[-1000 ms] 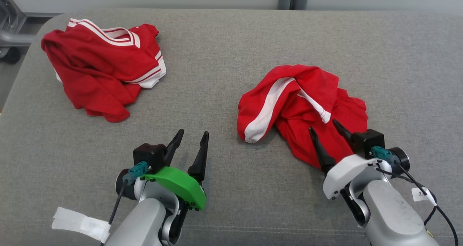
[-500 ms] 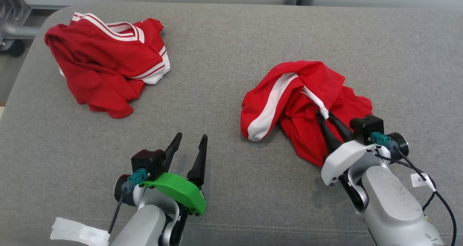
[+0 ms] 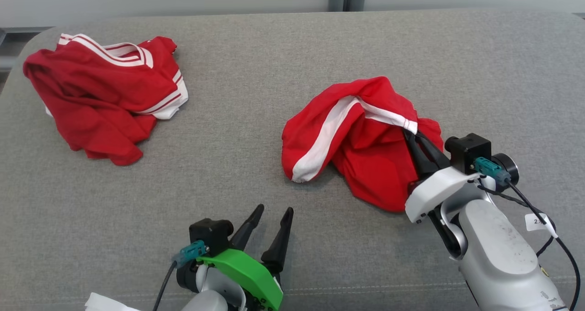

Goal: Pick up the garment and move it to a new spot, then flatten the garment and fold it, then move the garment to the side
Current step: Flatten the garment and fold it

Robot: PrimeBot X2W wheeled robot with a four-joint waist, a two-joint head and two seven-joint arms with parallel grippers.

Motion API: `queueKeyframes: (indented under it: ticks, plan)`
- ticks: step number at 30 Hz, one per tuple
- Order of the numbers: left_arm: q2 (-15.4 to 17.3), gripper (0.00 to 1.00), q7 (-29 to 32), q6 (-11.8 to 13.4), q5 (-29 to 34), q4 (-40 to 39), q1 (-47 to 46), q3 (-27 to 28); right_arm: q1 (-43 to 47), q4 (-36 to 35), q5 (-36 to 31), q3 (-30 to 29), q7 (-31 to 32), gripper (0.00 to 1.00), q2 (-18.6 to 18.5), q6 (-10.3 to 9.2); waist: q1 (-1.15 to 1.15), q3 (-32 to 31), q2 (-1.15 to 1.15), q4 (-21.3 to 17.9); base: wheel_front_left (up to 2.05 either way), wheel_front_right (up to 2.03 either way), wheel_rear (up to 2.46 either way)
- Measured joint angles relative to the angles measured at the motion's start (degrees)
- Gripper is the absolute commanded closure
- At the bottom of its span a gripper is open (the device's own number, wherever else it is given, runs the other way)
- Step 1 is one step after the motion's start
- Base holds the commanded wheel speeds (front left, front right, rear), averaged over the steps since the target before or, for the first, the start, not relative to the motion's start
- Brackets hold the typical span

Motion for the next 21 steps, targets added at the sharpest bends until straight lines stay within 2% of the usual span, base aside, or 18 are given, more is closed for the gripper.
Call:
queueKeyframes:
  ticks: [3,8,15,21]
  plan:
    - [0.01,0.00,1.40,-0.78,-3.90,-0.16,0.32,-1.72,0.00,-0.35,0.00,-0.51,0.00,1.00,-0.40,0.01,0.00,-0.11,0.00,-1.26,0.00,0.00,0.00]
    - [0.04,0.00,2.40,-0.89,-6.47,0.75,-0.04,-3.25,-0.21,-0.77,0.01,-0.77,0.00,1.00,-0.68,0.44,0.00,0.08,0.00,-3.43,0.00,0.00,0.00]
    - [0.11,0.00,2.65,0.54,-8.20,2.85,-4.50,-3.97,-3.19,-0.68,0.01,-0.97,0.00,1.00,-0.94,0.48,0.00,1.36,0.00,-6.33,0.00,0.00,0.00]
    - [0.09,0.00,3.16,2.38,-9.02,8.20,-8.43,-3.48,-4.21,0.18,0.02,-0.53,0.00,1.00,-0.83,0.51,0.00,2.95,0.00,-8.48,0.00,0.00,0.00]
